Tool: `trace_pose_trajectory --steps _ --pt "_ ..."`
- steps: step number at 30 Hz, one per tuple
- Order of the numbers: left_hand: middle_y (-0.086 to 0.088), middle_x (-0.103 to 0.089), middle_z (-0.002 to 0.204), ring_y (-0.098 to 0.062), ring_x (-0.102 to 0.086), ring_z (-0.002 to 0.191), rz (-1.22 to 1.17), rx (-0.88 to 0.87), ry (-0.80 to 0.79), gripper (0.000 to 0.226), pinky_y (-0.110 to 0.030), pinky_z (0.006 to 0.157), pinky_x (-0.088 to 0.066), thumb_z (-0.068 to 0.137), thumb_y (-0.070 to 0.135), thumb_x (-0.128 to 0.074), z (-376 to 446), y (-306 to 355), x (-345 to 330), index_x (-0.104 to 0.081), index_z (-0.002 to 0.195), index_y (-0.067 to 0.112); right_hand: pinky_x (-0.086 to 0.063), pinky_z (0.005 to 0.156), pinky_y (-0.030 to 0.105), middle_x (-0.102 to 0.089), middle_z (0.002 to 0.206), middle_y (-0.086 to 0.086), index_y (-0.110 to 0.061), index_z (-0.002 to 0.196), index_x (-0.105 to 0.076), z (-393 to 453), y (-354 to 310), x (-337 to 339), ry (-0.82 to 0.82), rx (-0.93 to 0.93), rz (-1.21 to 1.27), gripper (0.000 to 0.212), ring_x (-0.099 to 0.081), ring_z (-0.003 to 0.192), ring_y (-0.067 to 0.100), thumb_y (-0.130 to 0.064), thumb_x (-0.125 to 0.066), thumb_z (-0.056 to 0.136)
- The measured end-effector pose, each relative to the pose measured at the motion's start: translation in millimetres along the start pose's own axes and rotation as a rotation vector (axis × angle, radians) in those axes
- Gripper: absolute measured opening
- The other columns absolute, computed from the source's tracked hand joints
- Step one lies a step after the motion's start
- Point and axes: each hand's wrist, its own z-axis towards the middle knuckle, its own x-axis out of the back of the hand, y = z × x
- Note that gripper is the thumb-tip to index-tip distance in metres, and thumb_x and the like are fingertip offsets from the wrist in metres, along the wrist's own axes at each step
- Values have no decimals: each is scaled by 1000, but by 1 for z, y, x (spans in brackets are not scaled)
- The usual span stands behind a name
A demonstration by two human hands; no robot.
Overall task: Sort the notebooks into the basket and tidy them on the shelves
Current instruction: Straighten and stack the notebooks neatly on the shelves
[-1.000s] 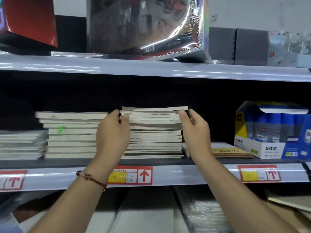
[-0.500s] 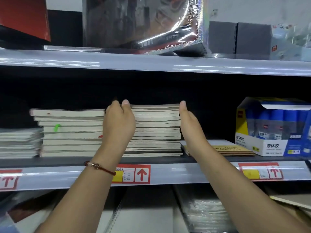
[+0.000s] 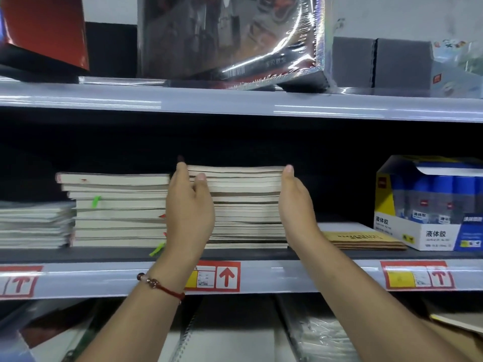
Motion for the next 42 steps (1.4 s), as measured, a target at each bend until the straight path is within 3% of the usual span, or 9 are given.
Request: trace_pose_trajectory --steps 3,5,15,22,26,28,31,36,42 --pt "1 3 167 -15 -3 153 191 -154 -44 63 -19 107 -13 106 38 -31 -16 -4 -1 0 159 23 -40 102 34 -55 135 -7 -22 144 -43 -4 3 3 -39 45 -1 53 -50 124 14 -53 -33 103" --pt "2 7 167 -17 -4 153 252 -196 -37 64 -19 106 -16 106 39 -31 -21 -8 -3 3 159 26 -38 103 30 -52 133 -19 -29 151 -36 -8 5 5 -62 105 -4 50 -48 122 5 -45 -39 104" --pt "-8 -5 165 -24 -14 151 386 -173 -93 64 -26 107 -32 106 28 -36 -15 -4 0 -4 158 11 -48 91 21 -63 125 -9 -21 139 -50 -3 13 14 -103 238 -166 44 -58 117 9 -44 -46 102" --pt "-11 22 164 -25 11 153 467 -246 -305 69 -41 125 -9 106 34 -37 -38 -7 13 2 158 12 -45 74 24 -49 125 -11 -29 153 -29 -8 9 25 -184 215 -291 58 -50 93 0 -53 -40 101" --pt "-1 -29 162 -16 -30 147 434 -550 -357 53 -35 117 -29 104 36 -38 -109 -21 39 -32 154 19 -34 112 22 -35 157 -11 -27 156 -28 -64 13 55 -128 425 -306 57 -34 140 -1 -41 -46 104" --pt "3 -63 134 -13 -57 123 391 -687 -481 43 -28 102 -42 99 33 -44 -152 -41 51 -58 137 19 -30 112 14 -46 150 -9 -19 145 -50 -104 23 74 -115 639 -379 42 -37 139 -1 -28 -51 103" --pt "12 -68 120 -11 -65 105 547 -612 -734 39 -23 91 -45 93 47 -46 -190 -87 60 -65 125 34 -38 103 16 -68 121 -3 -13 118 -71 -149 61 94 -260 766 -608 32 -55 117 6 -25 -52 96" --pt "6 -23 163 -23 -25 150 883 -309 -1004 90 -40 120 -21 76 93 -10 -179 -143 68 -34 149 47 -28 114 28 -47 150 -7 -29 141 -53 -174 122 101 -661 301 -1012 47 -38 138 13 -49 -48 99" --pt "4 -22 164 -17 -16 152 866 -210 -997 120 -33 121 -19 52 104 1 -169 -153 67 -28 152 46 -36 111 33 -41 152 -5 -28 148 -43 -170 153 100 -677 46 -1027 64 -40 138 18 -61 -49 94"
